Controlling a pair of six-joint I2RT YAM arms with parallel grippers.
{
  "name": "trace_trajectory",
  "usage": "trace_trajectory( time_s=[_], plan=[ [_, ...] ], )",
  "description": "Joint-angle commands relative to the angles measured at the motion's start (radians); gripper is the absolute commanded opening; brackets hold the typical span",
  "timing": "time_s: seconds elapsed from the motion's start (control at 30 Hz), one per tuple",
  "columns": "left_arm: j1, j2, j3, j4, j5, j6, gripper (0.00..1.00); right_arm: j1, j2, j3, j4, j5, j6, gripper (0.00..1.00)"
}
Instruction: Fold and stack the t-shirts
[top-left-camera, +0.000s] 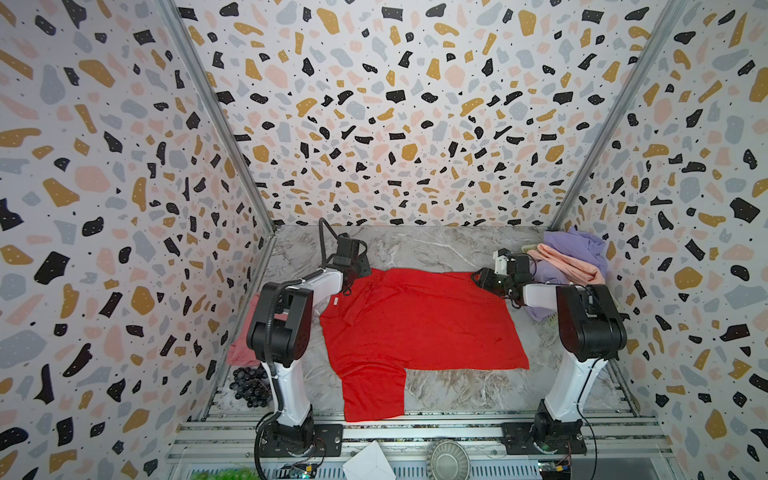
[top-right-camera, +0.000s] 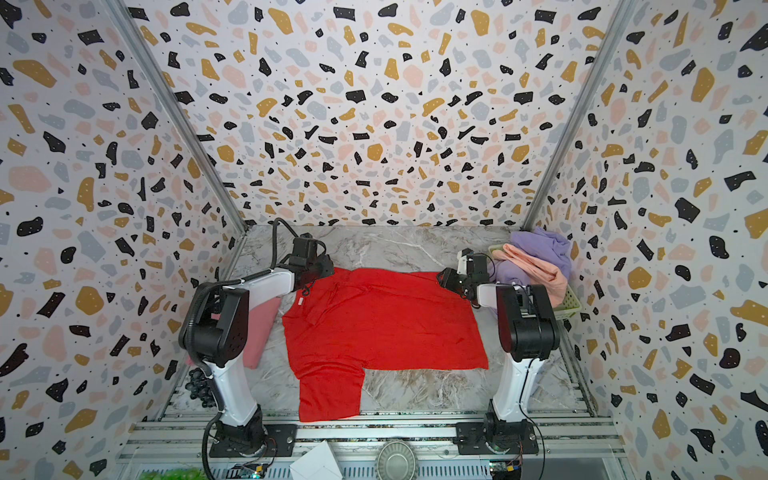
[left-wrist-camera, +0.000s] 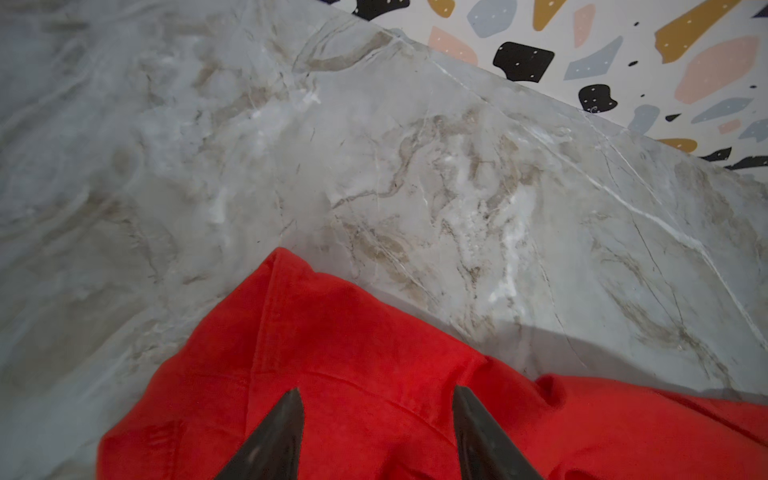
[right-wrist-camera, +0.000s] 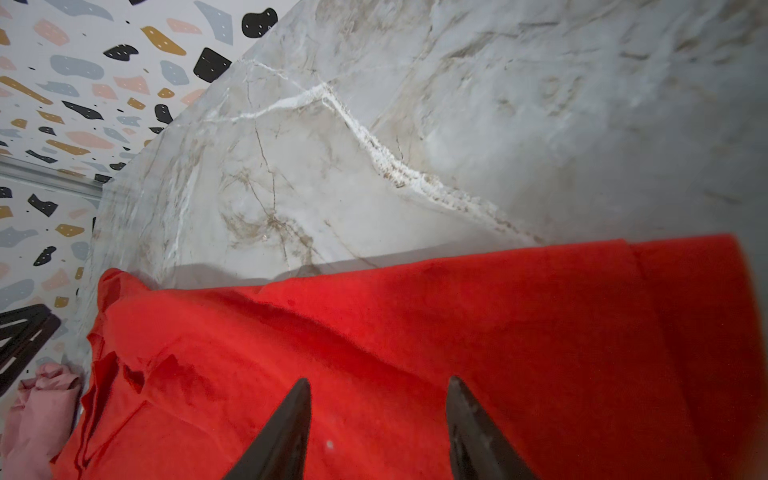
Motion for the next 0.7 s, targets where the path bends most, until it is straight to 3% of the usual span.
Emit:
trace_trajectory(
  time_s=[0.0, 0.2, 0.43, 0.67],
  plan=[
    [0.024, 0.059, 0.047, 0.087, 0.110, -0.067, 0.57, 0.003, 0.018, 0.053, -0.023, 0.026, 0.013, 0.52],
    [0.085, 0.144, 0.049, 0.123, 0.143, -0.134, 0.55, -0.011, 0.066, 0.072, -0.094, 0.099, -0.002, 0.50],
    [0.180, 0.181, 0.003, 0.138, 0.133, -0.186, 0.54, -0.069, 0.109, 0.079, -0.116, 0.104, -0.010, 0.49],
    [0.191, 0.191, -0.005, 0.157, 0.147, -0.204, 0.53, -0.070, 0.163, 0.117, -0.103, 0.093, -0.005, 0.48]
  ],
)
